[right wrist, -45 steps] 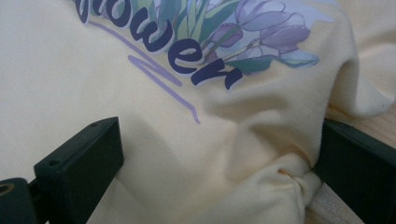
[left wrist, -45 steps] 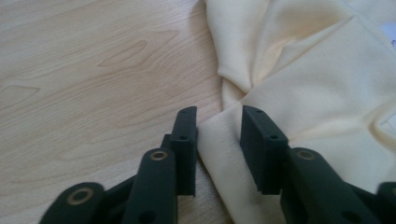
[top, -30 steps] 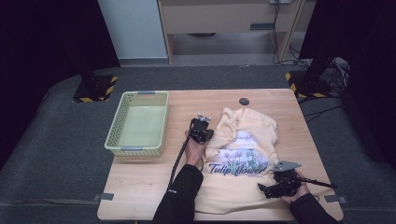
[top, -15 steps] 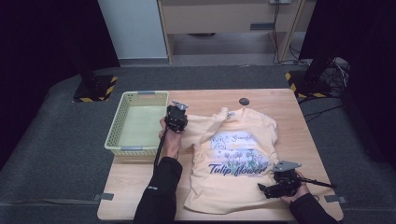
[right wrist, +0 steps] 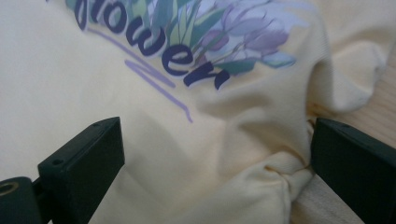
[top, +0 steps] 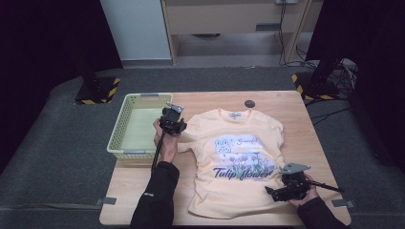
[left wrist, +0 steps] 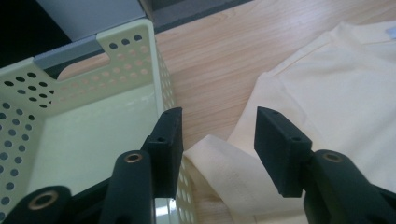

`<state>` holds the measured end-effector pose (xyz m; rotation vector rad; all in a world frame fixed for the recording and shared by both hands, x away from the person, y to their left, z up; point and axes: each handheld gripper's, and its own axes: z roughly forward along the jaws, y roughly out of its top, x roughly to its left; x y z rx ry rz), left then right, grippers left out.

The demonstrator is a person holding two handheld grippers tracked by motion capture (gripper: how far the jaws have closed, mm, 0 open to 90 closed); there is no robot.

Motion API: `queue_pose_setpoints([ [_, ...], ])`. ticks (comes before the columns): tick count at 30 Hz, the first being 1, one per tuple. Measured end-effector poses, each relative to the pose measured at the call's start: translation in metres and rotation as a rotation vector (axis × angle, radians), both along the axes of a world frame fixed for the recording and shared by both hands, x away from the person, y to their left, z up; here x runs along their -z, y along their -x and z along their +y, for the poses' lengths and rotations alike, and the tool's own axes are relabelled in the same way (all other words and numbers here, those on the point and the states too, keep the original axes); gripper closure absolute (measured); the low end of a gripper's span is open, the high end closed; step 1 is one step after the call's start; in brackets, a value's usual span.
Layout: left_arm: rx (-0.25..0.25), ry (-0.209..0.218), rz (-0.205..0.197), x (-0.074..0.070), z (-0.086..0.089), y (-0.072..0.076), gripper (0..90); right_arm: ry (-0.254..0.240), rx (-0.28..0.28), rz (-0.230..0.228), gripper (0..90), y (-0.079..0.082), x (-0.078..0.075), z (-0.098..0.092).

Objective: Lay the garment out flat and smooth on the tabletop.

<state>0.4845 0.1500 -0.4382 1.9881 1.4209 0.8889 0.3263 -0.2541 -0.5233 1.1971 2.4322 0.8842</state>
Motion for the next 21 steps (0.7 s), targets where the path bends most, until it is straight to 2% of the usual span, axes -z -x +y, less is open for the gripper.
queue_pose_setpoints([
  [2,0.034,0.044,0.005,-0.006,0.000,0.007,46.5,-0.031,0.014,-0.020,3.8,0.000,-0.005,-0.003],
  [6,0.118,0.084,0.013,-0.011,-0.004,0.025,42.2,-0.082,0.051,-0.060,3.7,-0.002,-0.016,-0.011],
  [9,0.203,0.111,0.024,-0.009,-0.007,0.043,36.9,-0.099,0.082,-0.089,3.6,-0.006,-0.023,-0.017],
  [13,0.278,0.145,0.066,-0.001,-0.009,0.067,31.4,-0.125,0.119,-0.120,4.1,-0.012,-0.030,-0.024],
  [21,0.365,0.195,0.145,0.023,-0.008,0.114,24.5,-0.157,0.178,-0.171,4.9,-0.033,-0.044,-0.034],
])
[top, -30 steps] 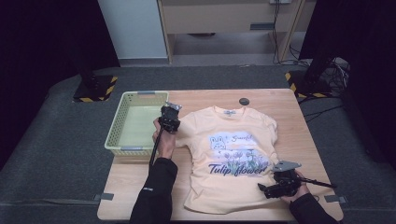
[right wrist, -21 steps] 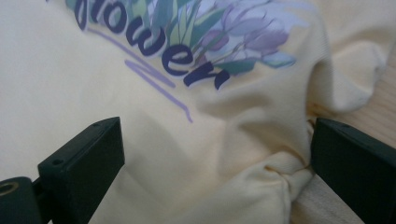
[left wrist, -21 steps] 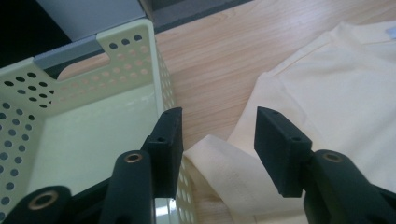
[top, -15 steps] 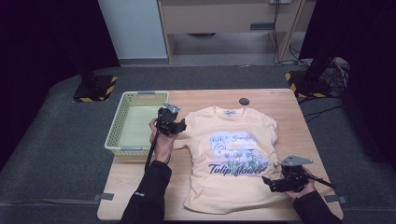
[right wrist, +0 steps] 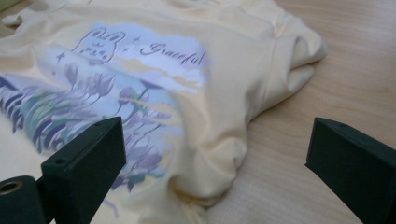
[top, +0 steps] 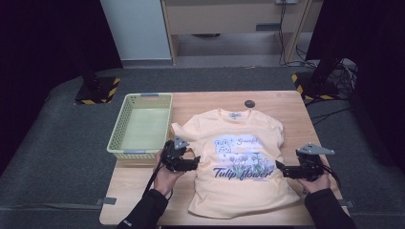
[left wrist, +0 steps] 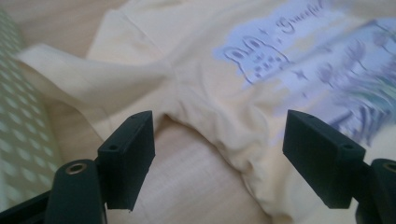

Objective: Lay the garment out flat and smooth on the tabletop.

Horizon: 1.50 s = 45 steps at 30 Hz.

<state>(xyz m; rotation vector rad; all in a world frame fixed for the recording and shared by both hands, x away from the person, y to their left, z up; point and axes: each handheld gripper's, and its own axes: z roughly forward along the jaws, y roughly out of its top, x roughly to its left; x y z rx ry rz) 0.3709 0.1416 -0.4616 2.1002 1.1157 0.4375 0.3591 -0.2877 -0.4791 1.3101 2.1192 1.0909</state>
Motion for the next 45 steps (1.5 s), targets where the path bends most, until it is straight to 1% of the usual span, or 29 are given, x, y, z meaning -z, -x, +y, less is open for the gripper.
queue_pose_setpoints([
  [2,0.015,0.005,0.022,0.008,0.001,0.011,23.6,0.002,0.018,-0.010,5.3,-0.007,-0.003,-0.001],
  [5,0.045,-0.013,0.046,0.022,-0.002,0.026,21.9,0.000,0.045,-0.025,6.1,-0.018,-0.007,-0.004],
  [7,0.071,-0.042,0.053,0.032,-0.004,0.038,20.7,0.005,0.064,-0.029,6.5,-0.026,-0.008,-0.006],
  [8,0.078,-0.045,0.054,0.035,-0.005,0.041,20.1,0.008,0.077,-0.029,6.9,-0.032,-0.009,-0.007],
  [9,0.088,-0.060,0.054,0.039,-0.005,0.046,19.5,0.012,0.084,-0.030,7.2,-0.036,-0.009,-0.007],
  [11,0.101,-0.087,0.053,0.047,-0.006,0.052,18.8,0.012,0.110,-0.026,8.0,-0.047,-0.009,-0.007],
  [12,0.103,-0.098,0.061,0.049,-0.005,0.053,18.8,0.020,0.125,-0.025,8.9,-0.053,-0.009,-0.007],
  [14,0.105,-0.099,0.065,0.053,-0.005,0.052,18.2,0.029,0.166,-0.022,9.9,-0.066,-0.009,-0.007],
  [15,0.097,-0.089,0.071,0.054,-0.005,0.052,17.7,0.031,0.174,-0.018,10.0,-0.070,-0.008,-0.007],
  [18,0.095,-0.085,0.078,0.057,-0.004,0.051,16.9,0.031,0.198,-0.005,11.2,-0.085,-0.007,-0.007],
  [21,0.104,-0.095,0.078,0.060,-0.006,0.052,16.4,0.027,0.209,0.009,13.5,-0.099,-0.003,-0.007],
  [22,0.107,-0.097,0.072,0.061,-0.007,0.052,15.8,0.022,0.211,0.021,14.9,-0.104,-0.002,-0.007],
  [26,0.112,-0.100,0.064,0.062,-0.007,0.051,14.2,0.019,0.228,0.046,18.5,-0.120,0.007,-0.008],
  [29,0.113,-0.102,0.062,0.062,-0.007,0.051,13.7,0.018,0.241,0.079,20.4,-0.131,0.016,-0.009],
  [30,0.114,-0.102,0.063,0.062,-0.007,0.051,13.7,0.023,0.245,0.091,21.0,-0.134,0.019,-0.009],
  [32,0.115,-0.098,0.071,0.062,-0.007,0.051,13.6,0.012,0.243,0.112,22.2,-0.139,0.025,-0.010],
  [35,0.111,-0.093,0.078,0.062,-0.007,0.050,13.6,-0.006,0.245,0.128,25.4,-0.145,0.030,-0.011],
  [40,0.107,-0.086,0.089,0.062,-0.006,0.049,13.3,-0.008,0.237,0.150,34.8,-0.155,0.038,-0.010],
  [43,0.108,-0.085,0.091,0.062,-0.005,0.049,12.8,-0.007,0.237,0.164,47.0,-0.158,0.043,-0.010],
  [45,0.109,-0.085,0.091,0.062,-0.005,0.049,12.9,-0.004,0.226,0.171,57.4,-0.158,0.045,-0.009],
])
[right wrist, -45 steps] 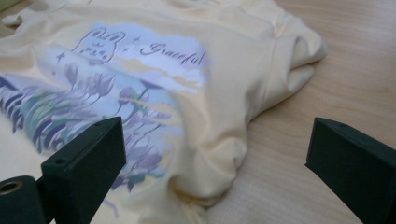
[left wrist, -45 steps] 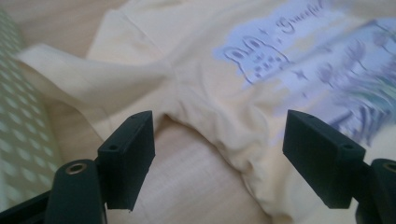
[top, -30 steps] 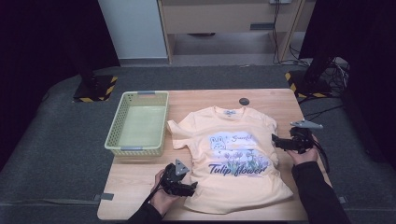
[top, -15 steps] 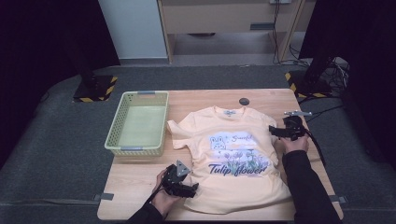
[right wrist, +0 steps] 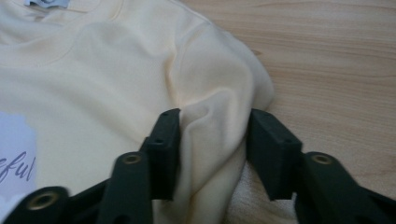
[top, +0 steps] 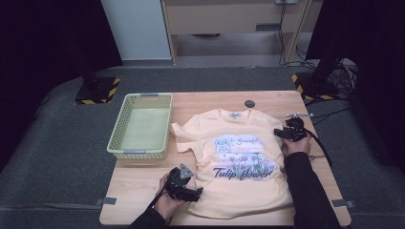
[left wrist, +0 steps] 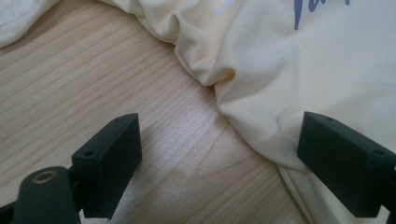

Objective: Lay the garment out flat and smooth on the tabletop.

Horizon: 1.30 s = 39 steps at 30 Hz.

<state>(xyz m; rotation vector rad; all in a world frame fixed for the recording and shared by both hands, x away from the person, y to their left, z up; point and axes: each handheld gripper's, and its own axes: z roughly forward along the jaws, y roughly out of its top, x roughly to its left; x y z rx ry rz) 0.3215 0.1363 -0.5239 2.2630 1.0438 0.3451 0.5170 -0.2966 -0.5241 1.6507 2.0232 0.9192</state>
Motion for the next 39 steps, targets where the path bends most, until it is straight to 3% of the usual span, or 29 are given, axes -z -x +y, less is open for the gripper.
queue_pose_setpoints([
  [3,0.000,0.000,0.000,0.000,0.000,0.000,12.9,-0.016,-0.005,-0.005,75.6,0.002,0.001,0.002],
  [5,-0.001,0.000,0.000,0.000,0.000,0.000,12.9,-0.030,0.000,-0.014,81.3,0.003,0.000,0.003],
  [9,0.000,0.001,0.001,0.000,0.000,0.000,12.8,0.005,-0.022,-0.054,83.1,0.008,-0.010,0.008],
  [16,-0.003,0.001,0.003,0.000,0.000,0.000,12.6,-0.009,-0.092,-0.150,83.1,0.022,-0.044,0.028],
  [23,-0.002,0.000,0.005,0.000,0.000,0.000,12.0,0.021,-0.210,-0.197,82.8,0.041,-0.061,0.067],
  [26,-0.002,0.000,0.005,0.000,-0.001,0.000,11.6,0.027,-0.256,-0.187,82.5,0.046,-0.057,0.084],
  [30,-0.002,0.000,0.006,0.000,-0.001,0.001,11.4,0.035,-0.307,-0.156,82.0,0.051,-0.039,0.106],
  [39,-0.001,-0.003,0.007,0.000,-0.001,0.001,10.7,0.090,-0.368,-0.100,75.0,0.056,-0.004,0.127],
])
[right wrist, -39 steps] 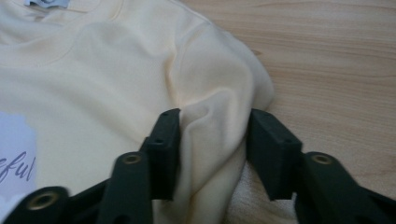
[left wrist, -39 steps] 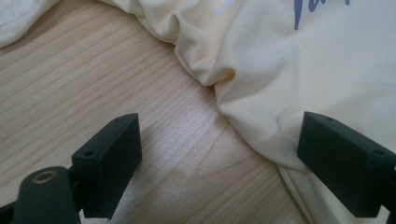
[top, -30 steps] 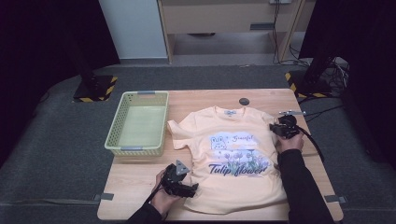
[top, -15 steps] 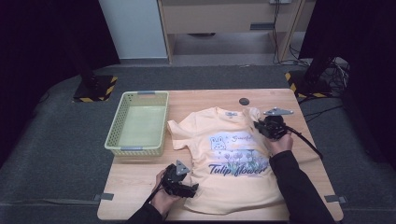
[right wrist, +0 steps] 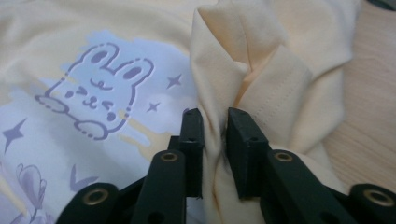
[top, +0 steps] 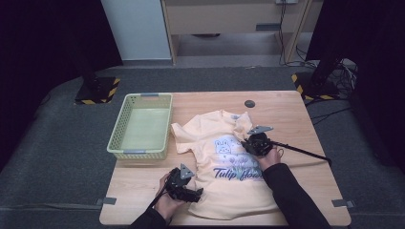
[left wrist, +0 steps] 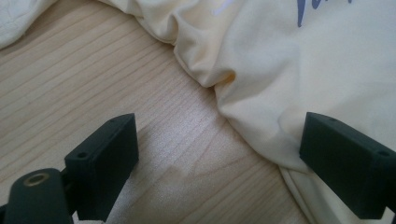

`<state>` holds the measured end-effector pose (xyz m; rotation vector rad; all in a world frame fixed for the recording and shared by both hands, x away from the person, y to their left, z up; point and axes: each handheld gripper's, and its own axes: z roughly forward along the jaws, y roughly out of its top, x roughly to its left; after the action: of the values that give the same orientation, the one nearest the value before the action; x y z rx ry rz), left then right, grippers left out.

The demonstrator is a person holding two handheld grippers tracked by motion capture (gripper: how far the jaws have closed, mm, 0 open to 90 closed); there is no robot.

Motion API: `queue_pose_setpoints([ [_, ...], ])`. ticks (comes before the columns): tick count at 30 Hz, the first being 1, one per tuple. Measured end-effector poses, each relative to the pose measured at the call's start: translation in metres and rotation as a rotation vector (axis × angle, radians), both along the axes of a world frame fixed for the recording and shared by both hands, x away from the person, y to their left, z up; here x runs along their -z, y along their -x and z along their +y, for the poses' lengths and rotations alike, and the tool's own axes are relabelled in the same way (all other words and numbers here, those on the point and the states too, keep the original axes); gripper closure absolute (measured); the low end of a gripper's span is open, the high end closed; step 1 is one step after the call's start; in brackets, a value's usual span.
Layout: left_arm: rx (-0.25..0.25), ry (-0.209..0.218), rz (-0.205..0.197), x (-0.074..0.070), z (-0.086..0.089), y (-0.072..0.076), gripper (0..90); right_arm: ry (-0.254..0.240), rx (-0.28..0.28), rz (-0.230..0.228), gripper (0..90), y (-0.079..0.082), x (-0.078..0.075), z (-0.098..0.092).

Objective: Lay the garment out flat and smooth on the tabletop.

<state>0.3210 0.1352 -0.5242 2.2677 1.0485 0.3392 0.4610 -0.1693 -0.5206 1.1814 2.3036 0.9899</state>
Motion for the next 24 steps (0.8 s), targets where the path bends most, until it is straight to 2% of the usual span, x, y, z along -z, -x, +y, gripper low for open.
queue_pose_setpoints([
  [3,0.000,0.000,0.001,0.000,0.000,0.000,10.4,-0.020,-0.030,0.025,65.6,0.002,-0.002,0.000],
  [6,0.002,-0.003,0.001,0.000,0.000,0.000,10.2,-0.074,-0.043,0.035,60.5,0.004,-0.016,-0.007],
  [9,0.002,-0.003,0.002,0.000,0.000,0.000,10.1,-0.096,-0.030,-0.005,57.0,0.006,-0.033,-0.018],
  [13,0.001,-0.004,0.003,0.000,0.000,0.000,9.9,-0.094,0.034,-0.059,52.3,0.002,-0.048,-0.032],
  [17,0.002,-0.004,0.003,0.000,0.000,0.000,9.9,-0.093,0.038,-0.060,50.1,-0.003,-0.045,-0.028],
  [21,0.003,-0.003,0.003,0.000,0.000,0.000,9.9,-0.054,0.054,-0.042,47.4,-0.016,-0.031,-0.019],
  [24,0.004,-0.002,0.003,0.000,0.000,0.000,9.8,-0.063,0.059,-0.017,47.0,-0.025,-0.022,-0.012],
])
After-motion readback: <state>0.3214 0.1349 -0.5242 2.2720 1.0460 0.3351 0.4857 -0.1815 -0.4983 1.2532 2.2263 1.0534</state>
